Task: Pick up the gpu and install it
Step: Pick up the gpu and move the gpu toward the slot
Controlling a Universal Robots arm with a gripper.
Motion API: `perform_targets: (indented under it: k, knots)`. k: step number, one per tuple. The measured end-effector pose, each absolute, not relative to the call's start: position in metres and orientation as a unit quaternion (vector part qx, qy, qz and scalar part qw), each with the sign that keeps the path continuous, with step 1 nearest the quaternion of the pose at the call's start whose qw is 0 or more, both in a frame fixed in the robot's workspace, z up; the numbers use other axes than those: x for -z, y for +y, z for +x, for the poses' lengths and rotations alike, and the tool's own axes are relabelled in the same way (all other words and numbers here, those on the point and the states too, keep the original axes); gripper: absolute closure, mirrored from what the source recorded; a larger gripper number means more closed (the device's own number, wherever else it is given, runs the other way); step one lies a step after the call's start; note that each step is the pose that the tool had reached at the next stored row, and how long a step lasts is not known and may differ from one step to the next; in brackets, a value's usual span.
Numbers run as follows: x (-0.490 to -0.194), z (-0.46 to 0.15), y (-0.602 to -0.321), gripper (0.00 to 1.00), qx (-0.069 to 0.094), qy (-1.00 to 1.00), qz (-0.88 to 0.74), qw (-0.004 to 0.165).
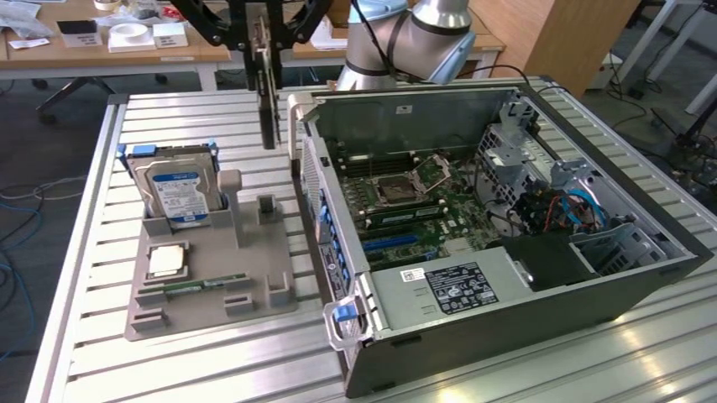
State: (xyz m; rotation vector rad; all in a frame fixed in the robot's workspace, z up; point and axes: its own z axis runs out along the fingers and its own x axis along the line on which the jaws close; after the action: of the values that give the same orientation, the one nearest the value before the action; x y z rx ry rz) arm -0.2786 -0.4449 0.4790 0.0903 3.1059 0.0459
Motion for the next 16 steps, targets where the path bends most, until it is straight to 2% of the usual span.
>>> perform_targets:
  k: [16]
  knots:
    - [-0.479, -0.231, -0.438, 0.73, -0.015, 0.999, 0.029, 0.017]
